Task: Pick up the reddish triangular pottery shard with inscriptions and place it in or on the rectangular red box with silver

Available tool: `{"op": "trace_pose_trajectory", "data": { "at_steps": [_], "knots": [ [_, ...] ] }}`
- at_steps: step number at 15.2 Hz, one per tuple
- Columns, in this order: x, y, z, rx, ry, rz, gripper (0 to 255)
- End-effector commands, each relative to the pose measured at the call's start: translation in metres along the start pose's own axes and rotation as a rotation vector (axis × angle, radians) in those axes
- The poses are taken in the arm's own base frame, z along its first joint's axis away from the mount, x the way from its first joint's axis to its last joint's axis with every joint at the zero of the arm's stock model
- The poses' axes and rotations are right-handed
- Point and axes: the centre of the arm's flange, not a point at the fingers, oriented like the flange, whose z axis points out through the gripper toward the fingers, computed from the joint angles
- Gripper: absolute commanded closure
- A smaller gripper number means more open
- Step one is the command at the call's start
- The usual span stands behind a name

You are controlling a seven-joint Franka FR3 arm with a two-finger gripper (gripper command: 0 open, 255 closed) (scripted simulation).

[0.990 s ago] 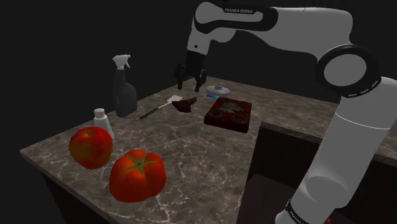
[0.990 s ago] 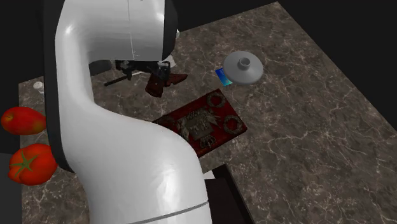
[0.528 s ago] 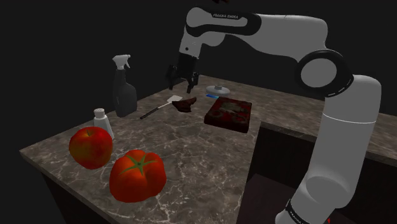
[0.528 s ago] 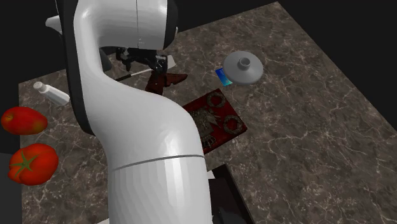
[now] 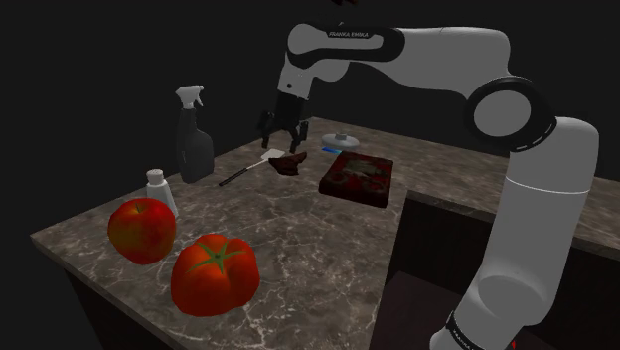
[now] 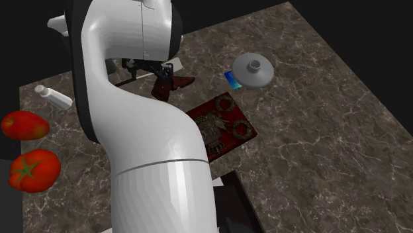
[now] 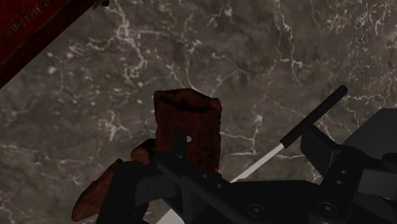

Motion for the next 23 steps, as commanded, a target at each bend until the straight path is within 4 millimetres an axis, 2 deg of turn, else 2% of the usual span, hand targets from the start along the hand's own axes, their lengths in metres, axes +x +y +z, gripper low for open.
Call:
{"op": "trace_pose_trajectory", "data": {
  "at_steps": [1,3,4,13,14,17,18,23],
  "knots": [
    [0.000,0.000,0.000,0.000,0.000,0.000,0],
    [0.000,0.000,0.000,0.000,0.000,0.000,0],
    [0.000,0.000,0.000,0.000,0.000,0.000,255],
    [0.000,0.000,0.000,0.000,0.000,0.000,255],
    [0.000,0.000,0.000,0.000,0.000,0.000,0],
    [-0.056,0.004,0.015,-0.202,0.222,-0.133,0],
    [-0.061,0.005,0.017,-0.222,0.243,-0.146,0],
    [-0.054,0.011,0.042,-0.222,0.243,-0.146,0]
  ]
}}
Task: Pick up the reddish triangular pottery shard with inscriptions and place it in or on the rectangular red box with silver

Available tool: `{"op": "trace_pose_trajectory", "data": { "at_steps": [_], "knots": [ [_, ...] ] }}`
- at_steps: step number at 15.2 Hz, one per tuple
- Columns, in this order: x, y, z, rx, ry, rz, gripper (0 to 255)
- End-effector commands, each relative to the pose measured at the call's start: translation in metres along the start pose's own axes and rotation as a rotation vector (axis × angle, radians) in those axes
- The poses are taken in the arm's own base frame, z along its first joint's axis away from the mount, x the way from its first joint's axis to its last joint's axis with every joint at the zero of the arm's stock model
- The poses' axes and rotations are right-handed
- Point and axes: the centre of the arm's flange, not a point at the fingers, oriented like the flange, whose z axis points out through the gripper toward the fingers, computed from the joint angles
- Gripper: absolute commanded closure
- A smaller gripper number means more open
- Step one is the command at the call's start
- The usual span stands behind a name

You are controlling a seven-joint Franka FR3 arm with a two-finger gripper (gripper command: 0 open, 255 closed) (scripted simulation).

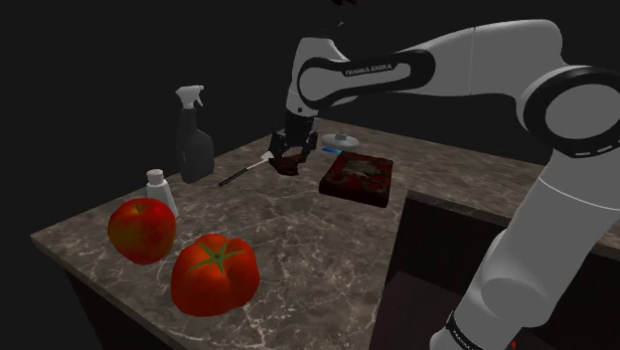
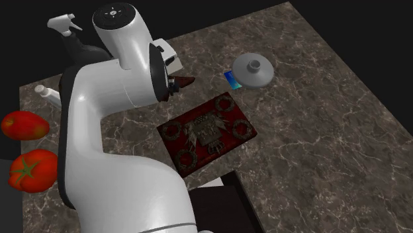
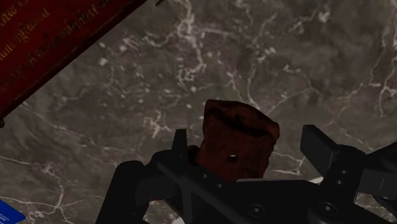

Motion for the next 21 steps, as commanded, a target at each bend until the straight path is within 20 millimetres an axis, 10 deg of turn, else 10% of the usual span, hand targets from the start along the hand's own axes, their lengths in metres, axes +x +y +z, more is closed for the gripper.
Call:
{"op": "trace_pose_trajectory", "data": {
  "at_steps": [1,10,11,21],
  "knots": [
    [-0.0014,-0.0006,0.0099,-0.001,0.002,-0.001,0],
    [-0.0014,-0.0006,0.0182,-0.001,0.002,-0.001,0],
    [-0.0014,-0.0006,0.0182,-0.001,0.002,-0.001,255],
    [-0.0007,-0.0009,0.0130,-0.001,0.002,-0.001,255]
  ]
}}
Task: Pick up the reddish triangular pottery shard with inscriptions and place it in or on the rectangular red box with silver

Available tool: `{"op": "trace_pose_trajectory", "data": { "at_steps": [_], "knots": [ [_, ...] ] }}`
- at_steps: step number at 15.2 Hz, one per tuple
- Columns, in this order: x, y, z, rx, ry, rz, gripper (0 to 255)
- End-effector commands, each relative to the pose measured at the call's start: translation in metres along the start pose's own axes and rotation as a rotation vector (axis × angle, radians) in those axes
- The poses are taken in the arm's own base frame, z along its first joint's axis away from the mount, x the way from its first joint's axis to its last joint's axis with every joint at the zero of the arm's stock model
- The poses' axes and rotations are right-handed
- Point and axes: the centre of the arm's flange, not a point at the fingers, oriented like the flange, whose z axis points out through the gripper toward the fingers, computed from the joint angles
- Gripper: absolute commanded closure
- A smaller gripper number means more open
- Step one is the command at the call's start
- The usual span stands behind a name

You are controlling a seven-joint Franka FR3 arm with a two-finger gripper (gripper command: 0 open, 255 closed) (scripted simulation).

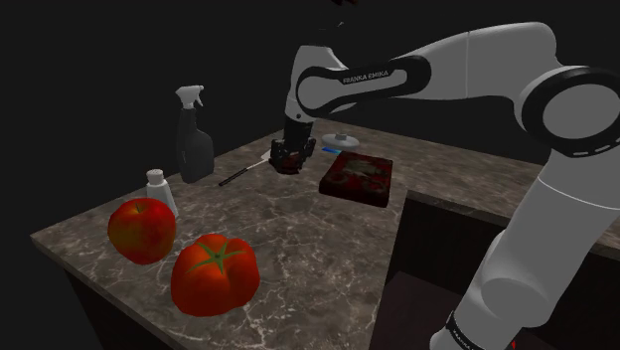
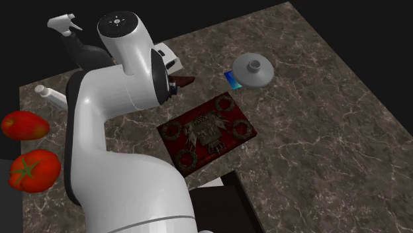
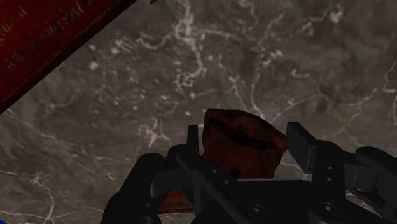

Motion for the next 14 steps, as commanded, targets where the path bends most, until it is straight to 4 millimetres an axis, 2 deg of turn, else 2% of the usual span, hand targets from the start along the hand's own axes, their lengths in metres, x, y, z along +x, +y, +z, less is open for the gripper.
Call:
{"op": "trace_pose_trajectory", "data": {
  "at_steps": [1,14],
  "knots": [
    [0.001,-0.001,-0.008,0.000,0.000,0.000,255],
    [0.011,-0.004,-0.076,0.000,0.000,0.000,255]
  ]
}}
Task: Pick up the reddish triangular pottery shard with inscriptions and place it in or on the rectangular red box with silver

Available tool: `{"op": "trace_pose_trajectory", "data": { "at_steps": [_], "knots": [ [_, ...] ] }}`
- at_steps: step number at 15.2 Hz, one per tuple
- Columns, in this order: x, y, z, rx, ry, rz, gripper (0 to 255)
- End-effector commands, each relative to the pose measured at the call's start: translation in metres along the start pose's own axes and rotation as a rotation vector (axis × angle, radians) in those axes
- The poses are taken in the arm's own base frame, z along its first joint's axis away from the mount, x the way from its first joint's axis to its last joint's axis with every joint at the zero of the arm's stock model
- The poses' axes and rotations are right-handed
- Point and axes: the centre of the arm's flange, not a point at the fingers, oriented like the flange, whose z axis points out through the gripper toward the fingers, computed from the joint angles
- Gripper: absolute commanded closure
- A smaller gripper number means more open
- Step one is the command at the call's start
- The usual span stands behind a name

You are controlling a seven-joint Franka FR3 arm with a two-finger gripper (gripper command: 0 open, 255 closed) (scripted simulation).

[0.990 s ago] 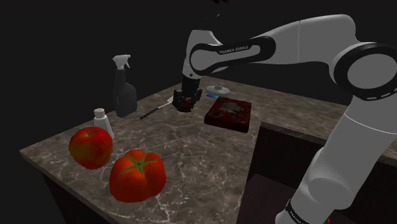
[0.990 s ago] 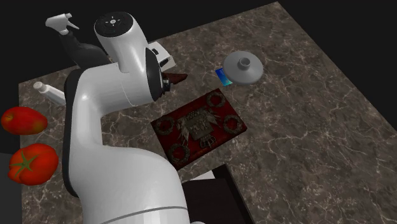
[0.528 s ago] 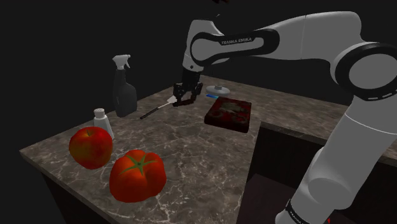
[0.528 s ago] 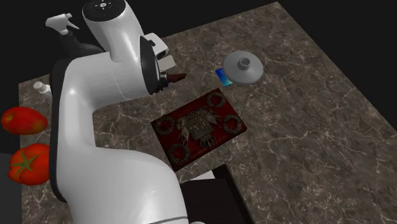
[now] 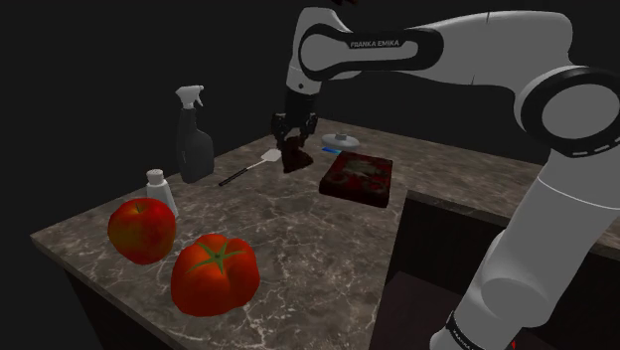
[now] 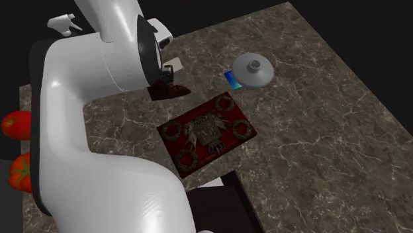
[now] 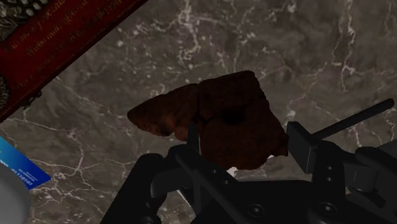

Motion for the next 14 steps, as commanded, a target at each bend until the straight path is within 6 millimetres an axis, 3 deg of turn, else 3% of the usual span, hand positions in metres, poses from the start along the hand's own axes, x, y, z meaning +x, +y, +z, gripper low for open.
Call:
{"op": "trace_pose_trajectory", "data": {
  "at_steps": [1,8,14],
  "knots": [
    [0.000,-0.001,-0.010,0.000,0.000,0.000,255],
    [0.005,-0.003,-0.042,0.000,0.000,0.000,255],
    [-0.056,0.046,-0.056,0.000,0.000,0.000,255]
  ]
}}
